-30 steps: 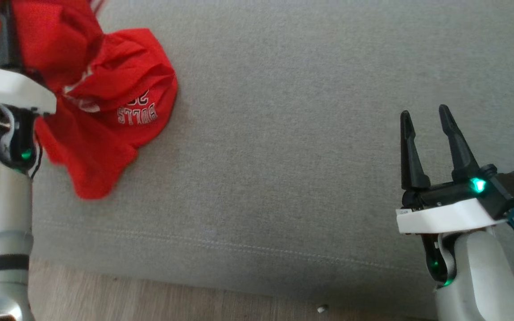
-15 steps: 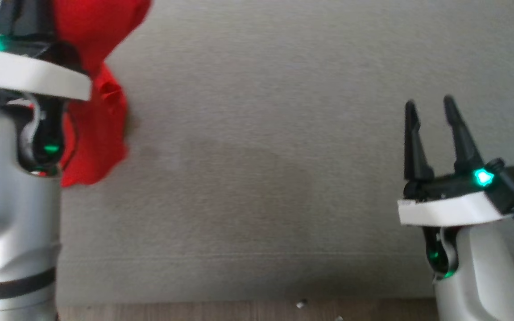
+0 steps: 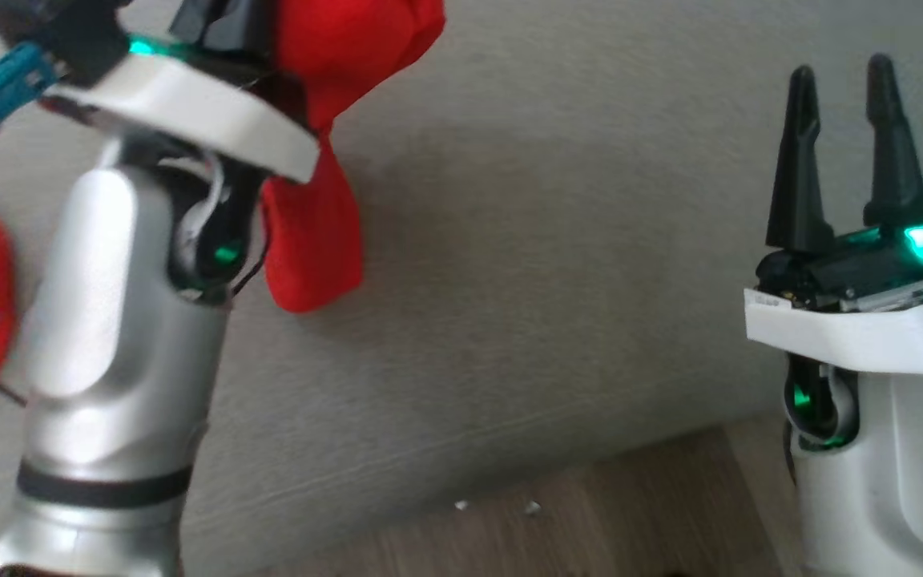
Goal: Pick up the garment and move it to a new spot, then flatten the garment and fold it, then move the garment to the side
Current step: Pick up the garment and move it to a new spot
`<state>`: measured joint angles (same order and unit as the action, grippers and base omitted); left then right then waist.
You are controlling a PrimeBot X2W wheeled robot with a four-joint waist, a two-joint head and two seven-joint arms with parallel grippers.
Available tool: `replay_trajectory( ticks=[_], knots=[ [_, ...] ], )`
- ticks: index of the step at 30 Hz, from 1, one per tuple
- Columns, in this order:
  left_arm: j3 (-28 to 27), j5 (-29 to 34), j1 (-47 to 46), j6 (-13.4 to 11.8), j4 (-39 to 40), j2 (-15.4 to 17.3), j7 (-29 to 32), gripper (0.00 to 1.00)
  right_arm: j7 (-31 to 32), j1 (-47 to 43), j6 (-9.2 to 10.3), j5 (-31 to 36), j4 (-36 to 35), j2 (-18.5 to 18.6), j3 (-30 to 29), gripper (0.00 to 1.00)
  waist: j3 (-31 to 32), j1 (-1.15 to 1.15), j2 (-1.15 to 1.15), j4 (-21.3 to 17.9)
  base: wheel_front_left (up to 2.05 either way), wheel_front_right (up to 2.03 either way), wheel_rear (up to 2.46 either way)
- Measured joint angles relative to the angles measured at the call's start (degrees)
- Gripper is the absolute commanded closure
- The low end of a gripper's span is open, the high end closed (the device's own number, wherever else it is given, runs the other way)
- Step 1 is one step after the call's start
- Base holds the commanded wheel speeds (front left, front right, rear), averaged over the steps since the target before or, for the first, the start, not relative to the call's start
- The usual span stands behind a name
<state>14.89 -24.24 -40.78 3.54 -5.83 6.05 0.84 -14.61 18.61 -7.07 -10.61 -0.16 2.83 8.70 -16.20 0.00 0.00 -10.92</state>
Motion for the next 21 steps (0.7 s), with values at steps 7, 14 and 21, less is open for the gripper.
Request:
replay_trajectory(
  ticks=[7, 14, 21],
  knots=[
    [2.25, 1.33, -6.47, -2.03, -10.77, -2.56, -5.16, 1.00, -0.01, 0.49, 0.00, -2.09, -2.27, 0.00, 1.20, 0.00, -3.74, 0.00, 0.00, -7.15, 0.00, 0.00, 0.00],
    [6.60, 1.70, -11.01, -1.96, -22.48, -3.70, -9.07, 0.00, -0.01, 0.51, 0.00, -3.15, -2.71, -0.01, 1.66, 0.00, -7.00, 0.00, 0.00, -11.81, 0.00, 0.00, 0.00],
    [5.55, 1.71, -11.40, -2.01, -25.63, -2.72, -13.86, 0.00, -0.01, 0.48, 0.00, -2.42, -2.58, -0.02, 0.96, 0.00, -6.89, 0.00, 0.00, -9.88, 0.00, 0.00, 0.00]
  ],
)
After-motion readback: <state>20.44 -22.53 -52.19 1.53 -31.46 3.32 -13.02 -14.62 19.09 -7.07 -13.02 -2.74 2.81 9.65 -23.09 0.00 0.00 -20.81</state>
